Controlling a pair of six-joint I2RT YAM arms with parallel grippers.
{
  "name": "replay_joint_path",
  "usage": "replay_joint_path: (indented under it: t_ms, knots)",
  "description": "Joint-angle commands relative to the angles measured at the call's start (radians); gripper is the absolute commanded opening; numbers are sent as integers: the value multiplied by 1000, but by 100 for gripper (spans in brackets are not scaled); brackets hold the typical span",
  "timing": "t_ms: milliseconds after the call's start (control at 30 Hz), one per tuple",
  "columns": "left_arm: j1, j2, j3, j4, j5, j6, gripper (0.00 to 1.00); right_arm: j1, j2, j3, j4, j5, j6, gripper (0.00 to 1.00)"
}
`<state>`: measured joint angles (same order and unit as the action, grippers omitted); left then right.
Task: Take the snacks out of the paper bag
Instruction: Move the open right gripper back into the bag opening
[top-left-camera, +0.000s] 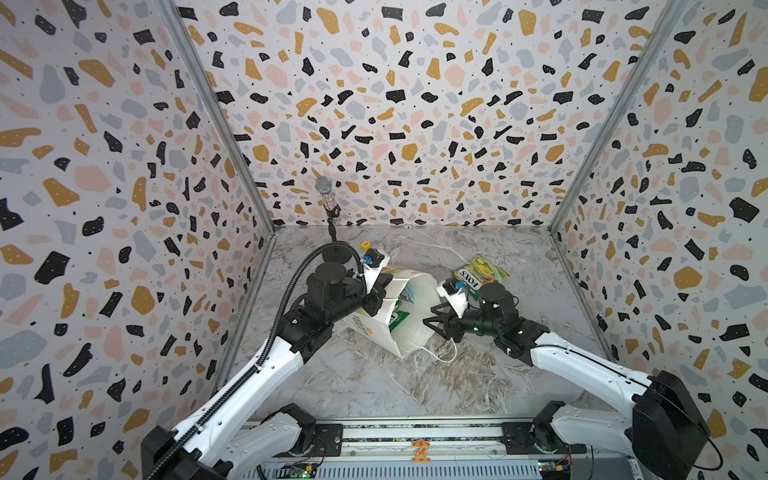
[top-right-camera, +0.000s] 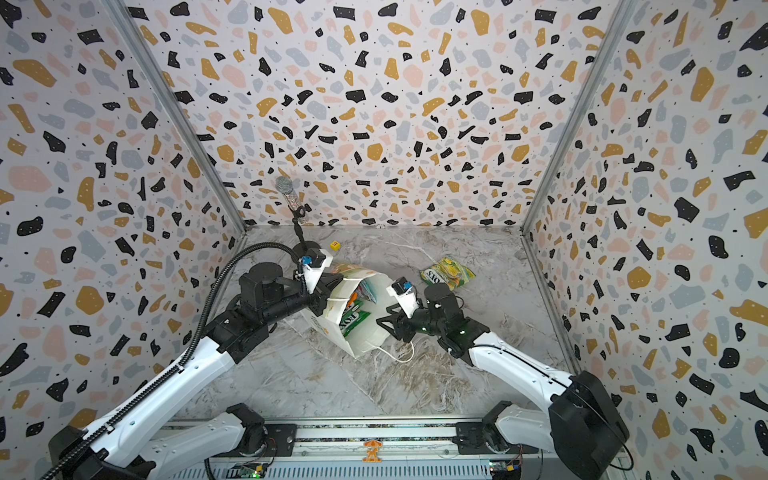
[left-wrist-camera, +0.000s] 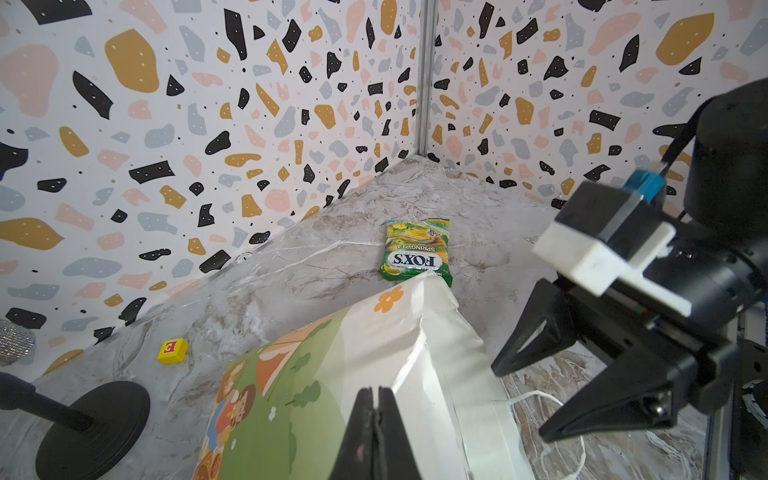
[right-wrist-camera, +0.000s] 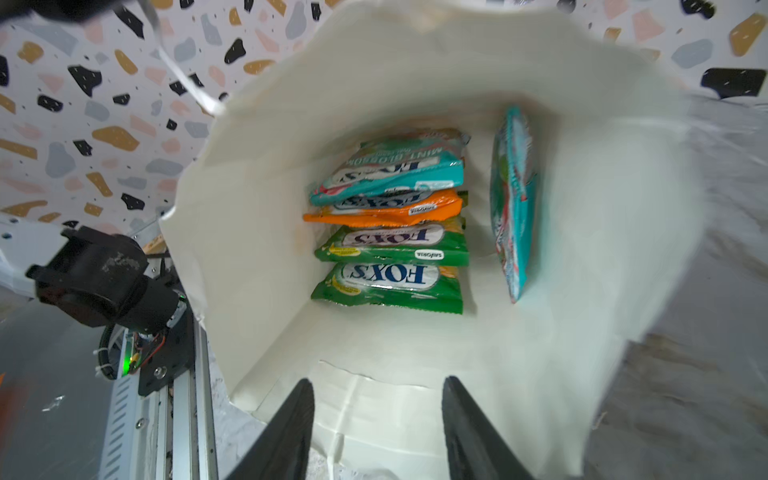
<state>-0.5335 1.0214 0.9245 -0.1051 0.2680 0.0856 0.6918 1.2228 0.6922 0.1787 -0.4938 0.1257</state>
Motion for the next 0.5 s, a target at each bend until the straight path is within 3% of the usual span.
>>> replay_joint_path:
  t_ms: [0,467]
  knots:
    - [-3,-7,5,12,-3,4,0,47,37,56,1,87,-44,52]
    - [-3,-7,5,13,8,3,0,160,266,184,-5,399,-93,51]
